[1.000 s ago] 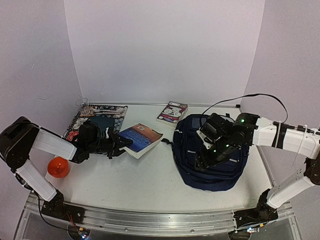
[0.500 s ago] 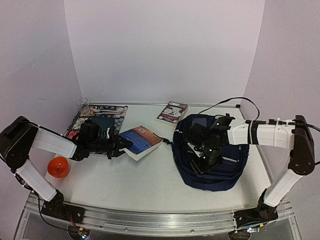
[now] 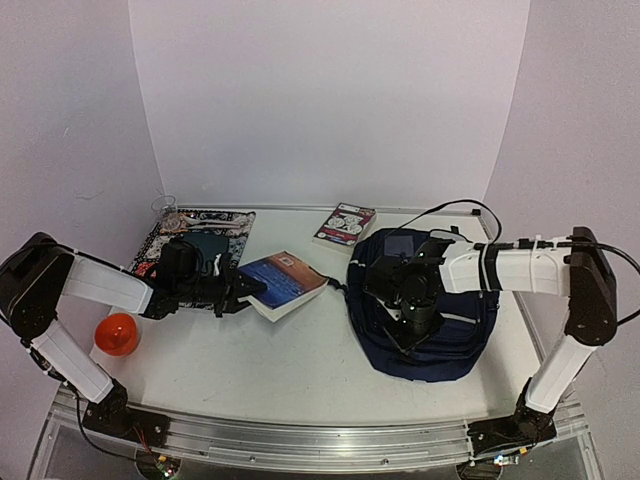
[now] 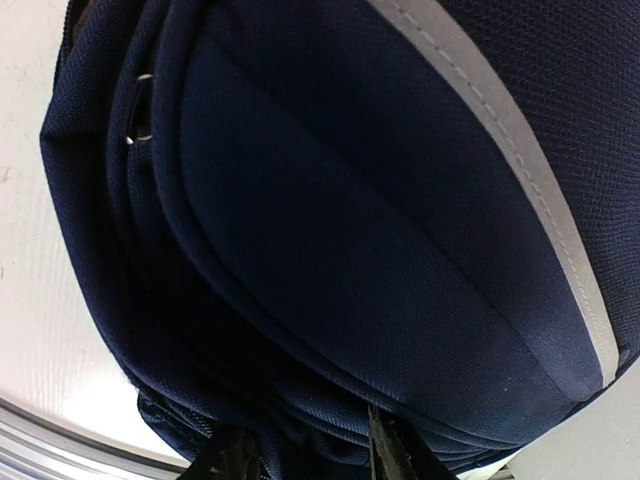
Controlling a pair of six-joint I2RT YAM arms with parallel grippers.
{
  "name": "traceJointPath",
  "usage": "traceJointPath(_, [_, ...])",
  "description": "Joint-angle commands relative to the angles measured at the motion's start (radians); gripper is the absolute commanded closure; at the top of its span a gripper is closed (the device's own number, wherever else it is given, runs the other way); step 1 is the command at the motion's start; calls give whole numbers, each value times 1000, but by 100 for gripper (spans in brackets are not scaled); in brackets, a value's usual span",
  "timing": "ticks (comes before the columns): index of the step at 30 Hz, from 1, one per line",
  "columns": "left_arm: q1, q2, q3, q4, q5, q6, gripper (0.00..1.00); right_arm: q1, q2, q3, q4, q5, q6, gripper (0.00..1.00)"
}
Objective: Pack the student bag
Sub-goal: Pick up the largest pocket of the bag from the student bag.
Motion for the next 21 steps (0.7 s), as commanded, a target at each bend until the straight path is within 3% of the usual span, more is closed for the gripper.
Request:
traceJointPath(1, [6, -93, 95, 187, 69, 50, 100, 17, 6, 23, -86, 4, -44, 58])
traceJointPath(9, [6, -106, 90, 184, 76, 53, 100, 40, 83, 1, -80, -2, -60, 54])
traceJointPath(11, [6, -112, 91, 181, 71, 54, 100, 41, 97, -5, -74, 23, -55, 60])
traceJointPath(15, [5, -121, 93, 179, 73, 53, 100, 41, 80, 28, -74, 26, -41, 90])
traceJointPath(17, [5, -132, 93, 176, 78, 57, 100, 40, 43, 76, -77, 4, -39, 99])
traceJointPath(21, [10, -157, 94, 162, 100, 73, 100, 41, -3, 248, -160, 14, -21, 100])
